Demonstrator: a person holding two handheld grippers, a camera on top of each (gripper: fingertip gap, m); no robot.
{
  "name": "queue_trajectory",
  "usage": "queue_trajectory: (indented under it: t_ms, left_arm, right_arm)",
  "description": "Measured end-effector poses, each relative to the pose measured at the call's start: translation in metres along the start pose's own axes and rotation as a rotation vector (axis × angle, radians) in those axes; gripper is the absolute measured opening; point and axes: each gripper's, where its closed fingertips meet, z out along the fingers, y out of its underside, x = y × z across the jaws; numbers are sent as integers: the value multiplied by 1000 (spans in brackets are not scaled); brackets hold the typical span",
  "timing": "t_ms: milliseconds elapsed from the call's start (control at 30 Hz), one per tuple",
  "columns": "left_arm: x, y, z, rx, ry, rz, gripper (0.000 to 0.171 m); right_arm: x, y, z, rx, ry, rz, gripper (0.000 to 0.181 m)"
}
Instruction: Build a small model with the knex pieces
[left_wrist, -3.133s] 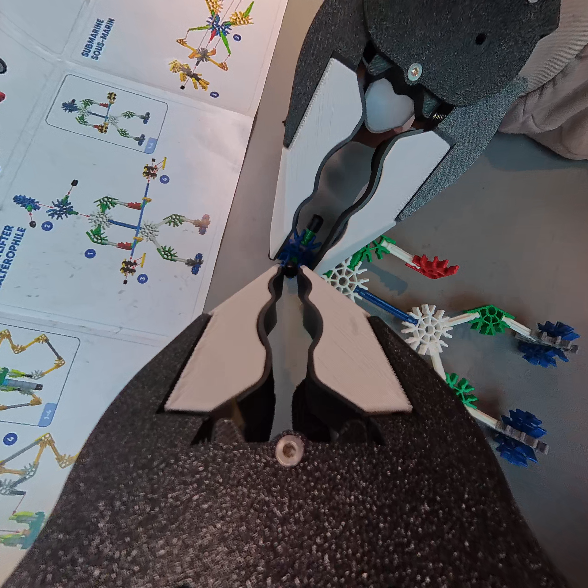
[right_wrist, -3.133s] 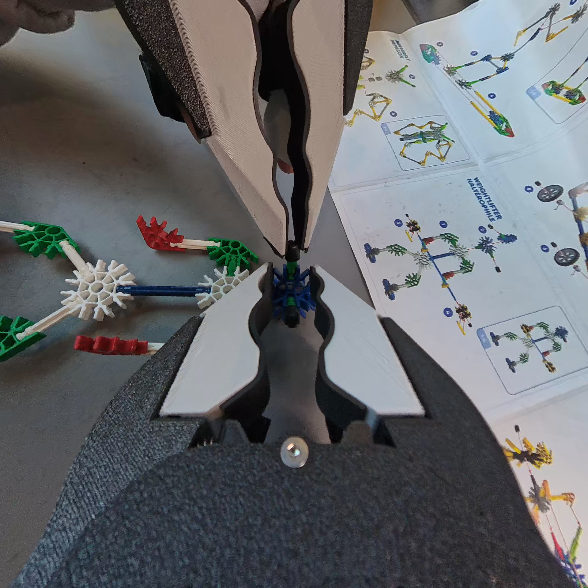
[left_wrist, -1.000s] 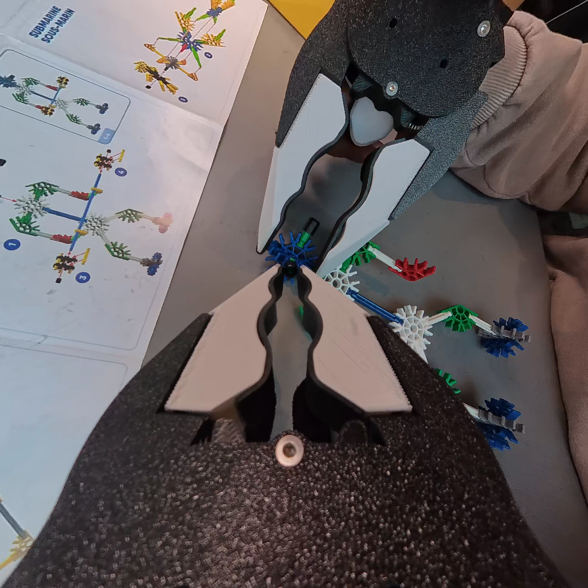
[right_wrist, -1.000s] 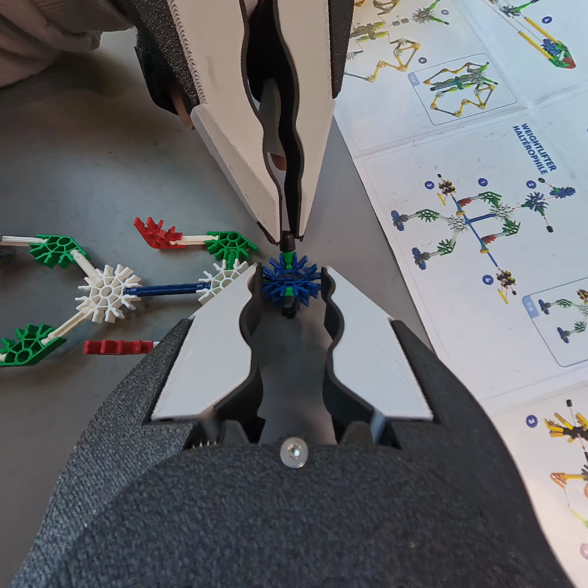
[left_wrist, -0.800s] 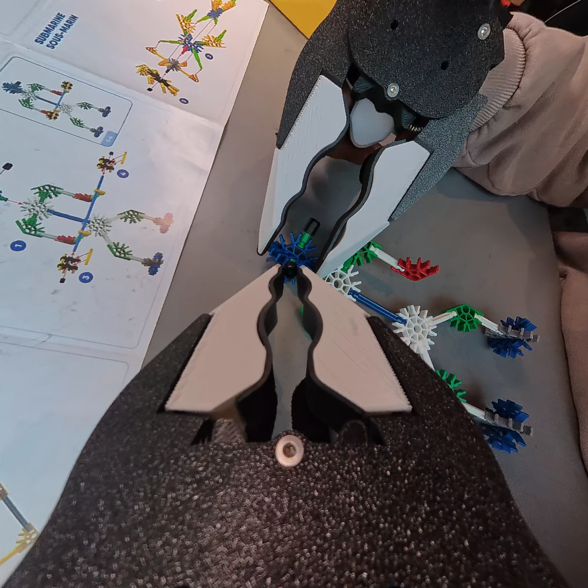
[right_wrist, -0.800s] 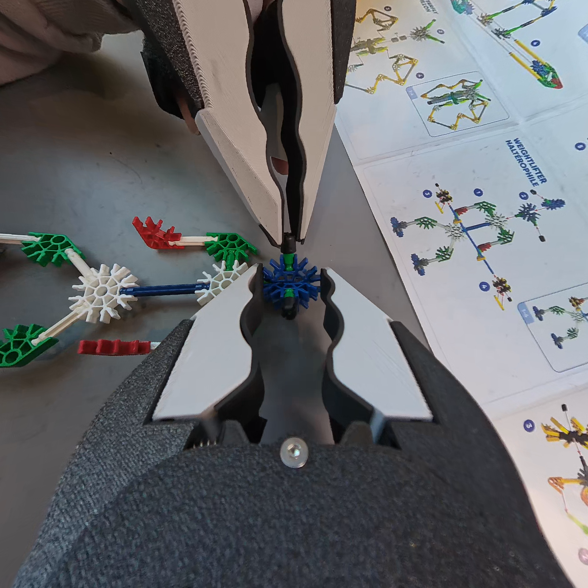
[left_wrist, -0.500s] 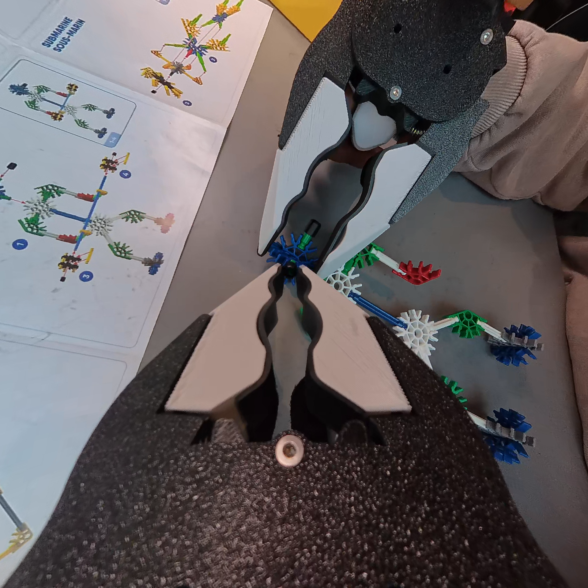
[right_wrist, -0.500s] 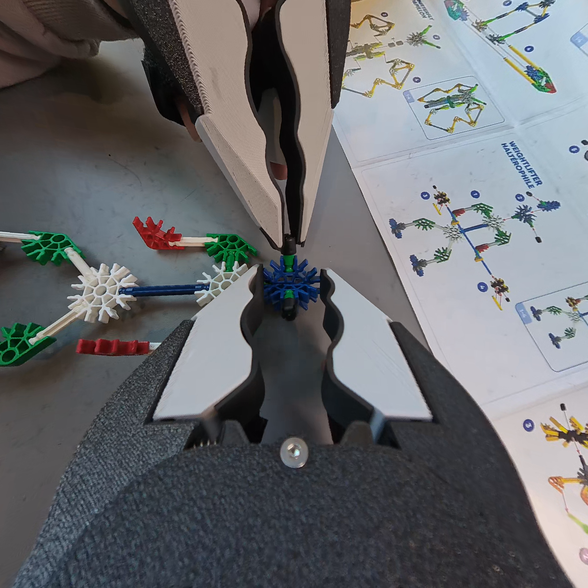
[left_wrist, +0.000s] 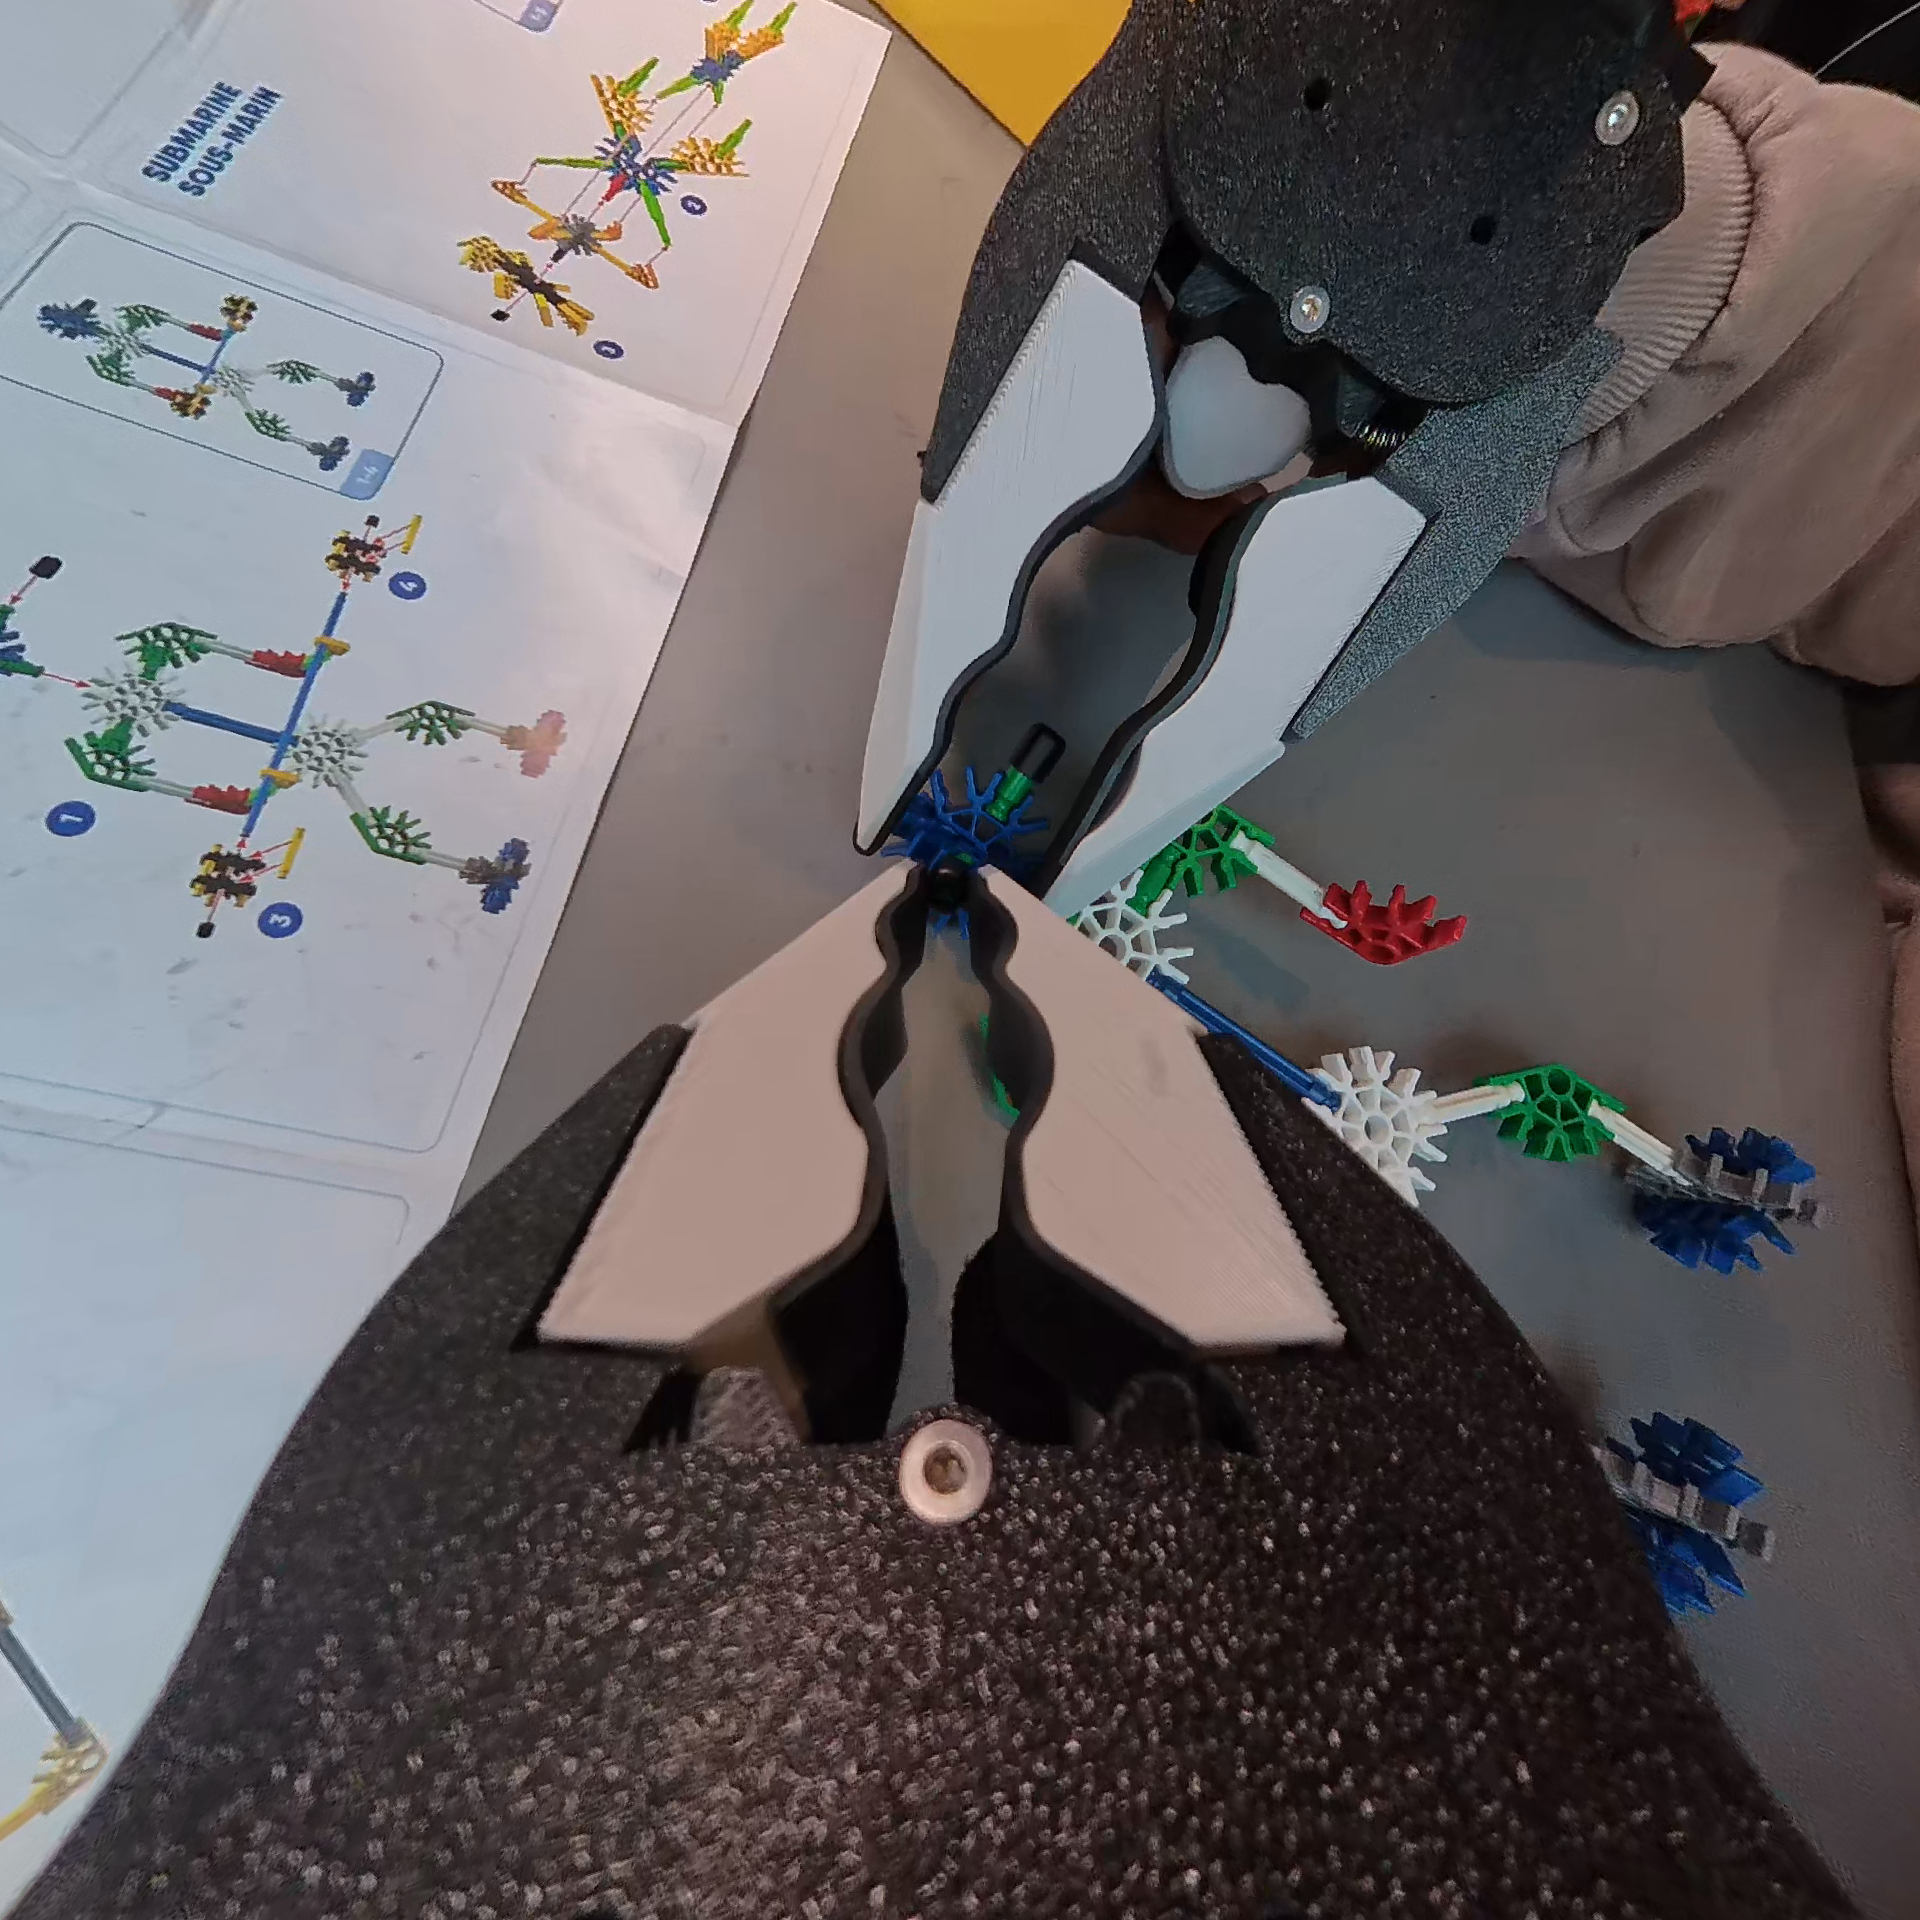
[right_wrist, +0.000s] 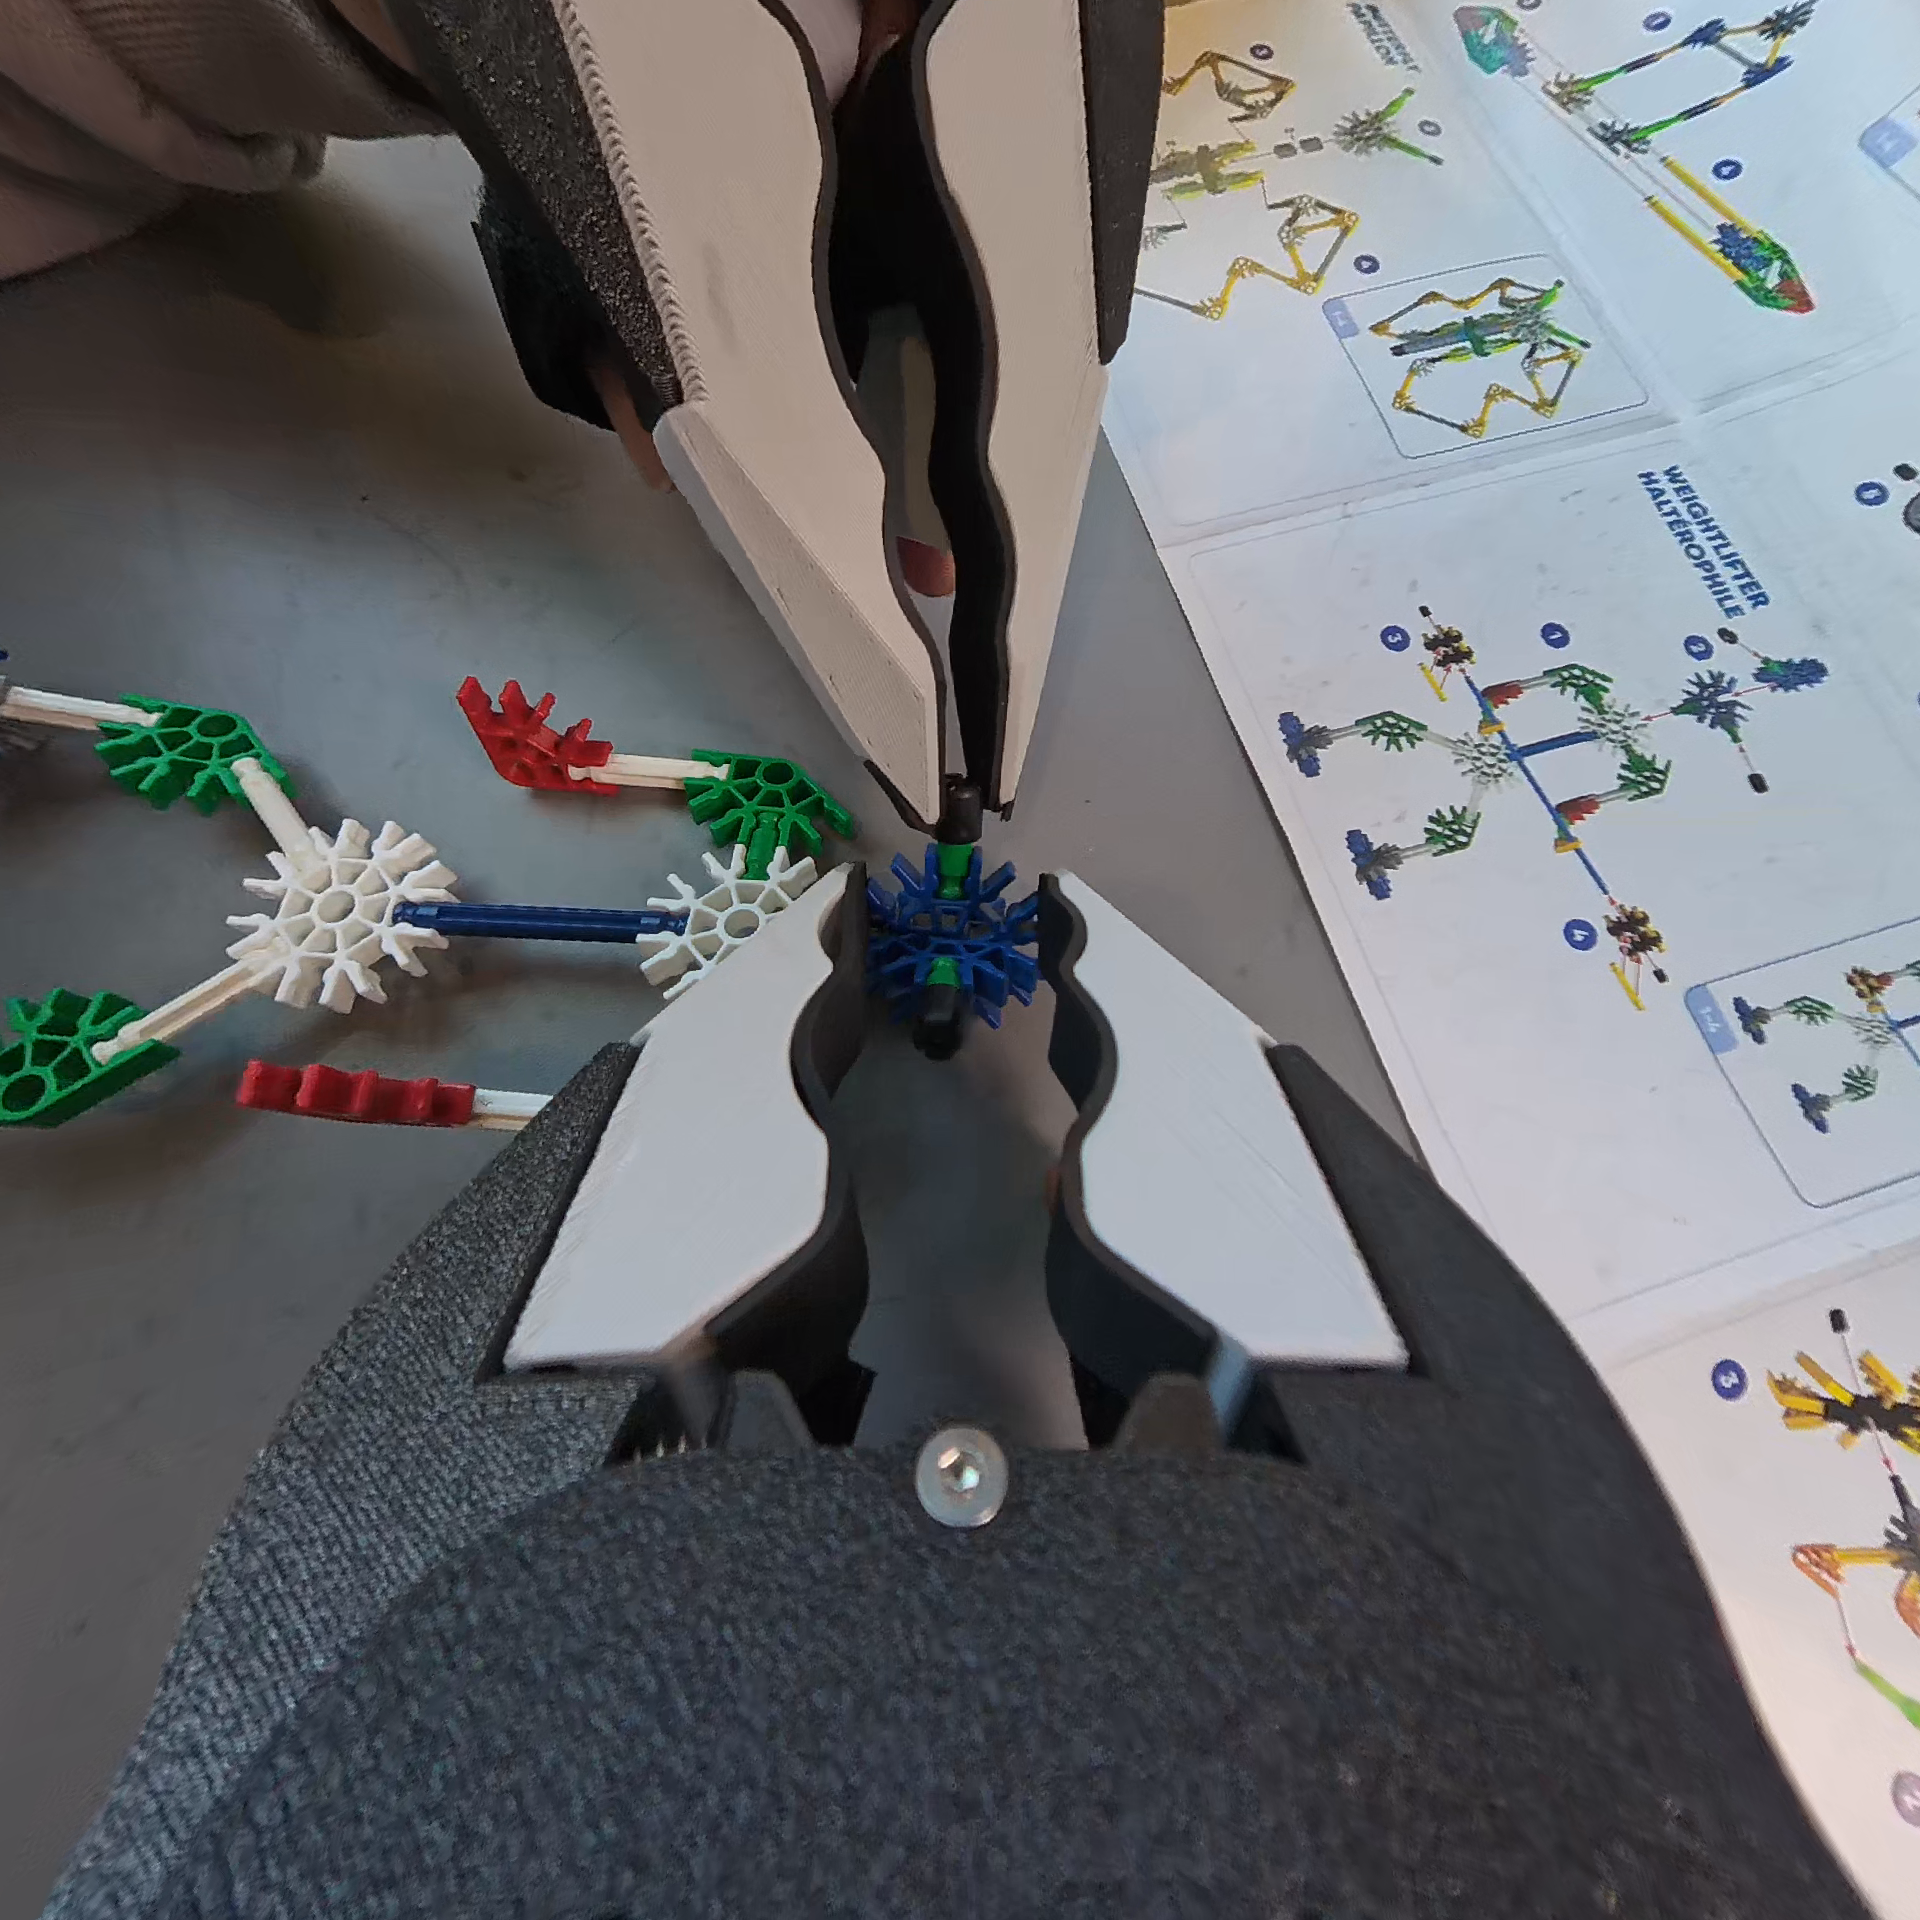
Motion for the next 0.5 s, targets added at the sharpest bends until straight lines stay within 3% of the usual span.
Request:
queue_trajectory:
  t_ms: [233, 500]
  left_arm:
    - [-2, 1, -7, 17, 21, -53, 6]
    - [-5, -10, -37, 88, 4, -79, 17]
  right_arm:
    - [2, -4, 2, 15, 30, -19, 33]
    - [9, -24, -24, 117, 58, -14, 44]
